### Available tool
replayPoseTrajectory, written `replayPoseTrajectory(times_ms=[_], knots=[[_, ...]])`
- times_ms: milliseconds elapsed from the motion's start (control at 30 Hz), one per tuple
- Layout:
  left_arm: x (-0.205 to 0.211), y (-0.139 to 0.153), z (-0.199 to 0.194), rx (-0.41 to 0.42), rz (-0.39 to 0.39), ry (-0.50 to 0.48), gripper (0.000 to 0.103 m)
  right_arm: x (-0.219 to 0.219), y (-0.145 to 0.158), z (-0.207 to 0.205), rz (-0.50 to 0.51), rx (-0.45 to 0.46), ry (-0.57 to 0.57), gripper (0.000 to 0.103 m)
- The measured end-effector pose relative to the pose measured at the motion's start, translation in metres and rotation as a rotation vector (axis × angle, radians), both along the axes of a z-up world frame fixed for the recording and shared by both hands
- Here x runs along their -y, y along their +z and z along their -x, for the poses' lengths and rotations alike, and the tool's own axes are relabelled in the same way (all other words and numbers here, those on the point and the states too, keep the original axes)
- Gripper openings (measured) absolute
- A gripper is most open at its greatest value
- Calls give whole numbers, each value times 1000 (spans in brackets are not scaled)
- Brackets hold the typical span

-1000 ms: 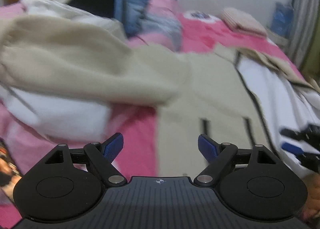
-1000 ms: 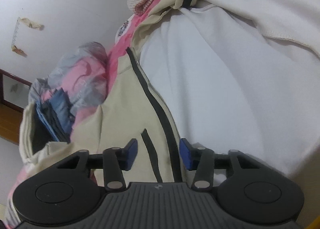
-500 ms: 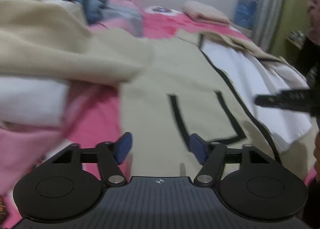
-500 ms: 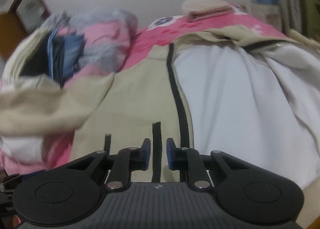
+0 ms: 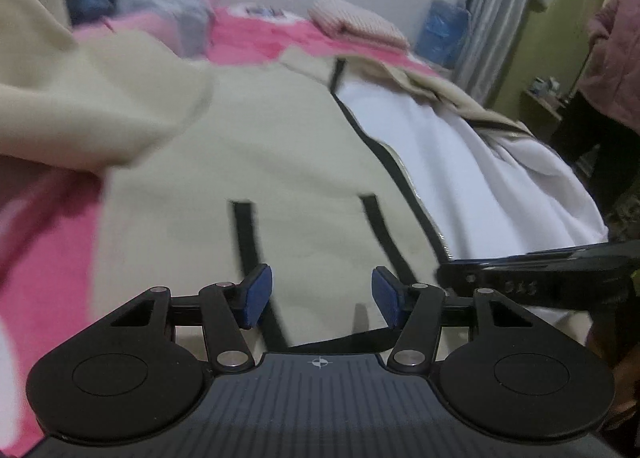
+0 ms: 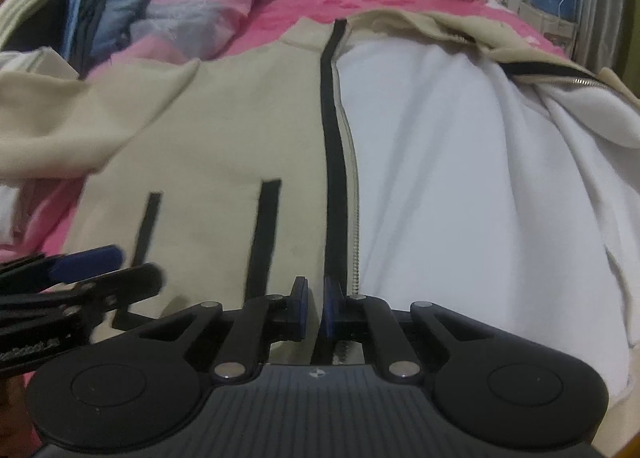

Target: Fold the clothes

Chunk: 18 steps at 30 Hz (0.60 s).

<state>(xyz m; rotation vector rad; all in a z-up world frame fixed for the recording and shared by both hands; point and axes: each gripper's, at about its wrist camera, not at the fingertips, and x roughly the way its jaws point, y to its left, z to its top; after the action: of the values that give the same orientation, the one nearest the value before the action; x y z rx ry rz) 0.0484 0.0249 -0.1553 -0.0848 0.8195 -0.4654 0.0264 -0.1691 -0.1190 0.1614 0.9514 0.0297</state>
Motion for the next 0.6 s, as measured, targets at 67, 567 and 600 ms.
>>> replayPoseTrajectory(times_ms=[67,567,600], knots=[[9,-11,-6,-31,-7,0,58,-1,-3,-3,11,0,5,7],[24,-12,-10,-4,8,-45,68,36,31,-2,-37,3,-191,10],[27,-14,-9,8,-1,-53,69,37,28,-2,-31,-15,-200,10]])
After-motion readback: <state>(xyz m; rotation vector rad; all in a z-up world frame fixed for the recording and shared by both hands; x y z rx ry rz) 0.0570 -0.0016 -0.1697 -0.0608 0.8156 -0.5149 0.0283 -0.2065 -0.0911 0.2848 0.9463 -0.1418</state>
